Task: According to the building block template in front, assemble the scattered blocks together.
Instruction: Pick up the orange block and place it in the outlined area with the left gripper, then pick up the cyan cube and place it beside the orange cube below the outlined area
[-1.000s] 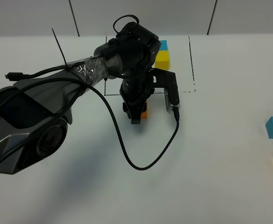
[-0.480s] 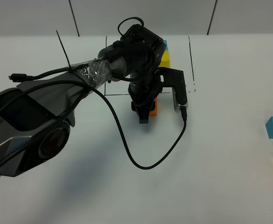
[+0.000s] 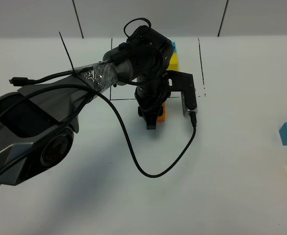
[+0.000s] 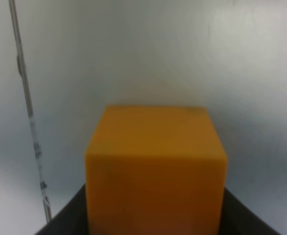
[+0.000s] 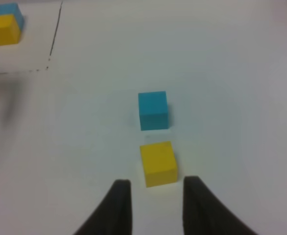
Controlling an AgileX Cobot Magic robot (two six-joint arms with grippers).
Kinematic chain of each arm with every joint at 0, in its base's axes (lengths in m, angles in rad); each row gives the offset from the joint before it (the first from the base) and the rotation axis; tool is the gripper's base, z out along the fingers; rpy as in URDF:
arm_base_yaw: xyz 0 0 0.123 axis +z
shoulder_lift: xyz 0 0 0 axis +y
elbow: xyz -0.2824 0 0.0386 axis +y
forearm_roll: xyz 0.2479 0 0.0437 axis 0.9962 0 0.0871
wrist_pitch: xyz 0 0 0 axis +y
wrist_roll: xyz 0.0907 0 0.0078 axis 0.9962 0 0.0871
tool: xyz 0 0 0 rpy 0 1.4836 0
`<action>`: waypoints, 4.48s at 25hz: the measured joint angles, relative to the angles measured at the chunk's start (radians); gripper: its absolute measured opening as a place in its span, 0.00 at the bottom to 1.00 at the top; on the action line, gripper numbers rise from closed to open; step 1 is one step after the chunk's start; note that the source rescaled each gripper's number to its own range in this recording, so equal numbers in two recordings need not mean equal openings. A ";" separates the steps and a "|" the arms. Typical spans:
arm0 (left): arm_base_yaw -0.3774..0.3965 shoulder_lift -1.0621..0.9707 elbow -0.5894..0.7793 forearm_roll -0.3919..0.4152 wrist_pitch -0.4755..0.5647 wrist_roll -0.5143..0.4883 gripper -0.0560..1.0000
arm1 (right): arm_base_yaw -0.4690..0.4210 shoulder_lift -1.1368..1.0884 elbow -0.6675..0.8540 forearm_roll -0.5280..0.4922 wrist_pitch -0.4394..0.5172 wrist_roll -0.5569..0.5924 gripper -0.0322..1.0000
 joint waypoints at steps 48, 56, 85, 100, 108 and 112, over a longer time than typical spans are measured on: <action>0.879 -1.039 1.106 -0.635 -0.152 -0.343 0.98 | 0.000 0.000 0.000 0.000 0.000 0.000 0.03; 0.791 -1.610 1.373 -0.586 -0.278 -0.338 0.96 | 0.000 0.000 0.000 0.000 0.000 0.000 0.03; 0.749 -2.429 1.607 -0.298 -0.021 -0.732 0.73 | 0.000 0.000 0.000 0.000 0.000 0.000 0.03; 0.624 -2.506 1.607 -0.234 -0.018 -0.821 0.73 | 0.000 0.000 0.000 0.000 0.000 0.000 0.03; 0.623 -2.506 1.607 -0.231 -0.018 -0.830 0.73 | 0.000 0.000 0.000 0.000 0.000 0.000 0.03; 0.623 -2.506 1.607 -0.231 -0.018 -0.830 0.73 | 0.000 0.000 0.000 0.000 0.000 0.000 0.03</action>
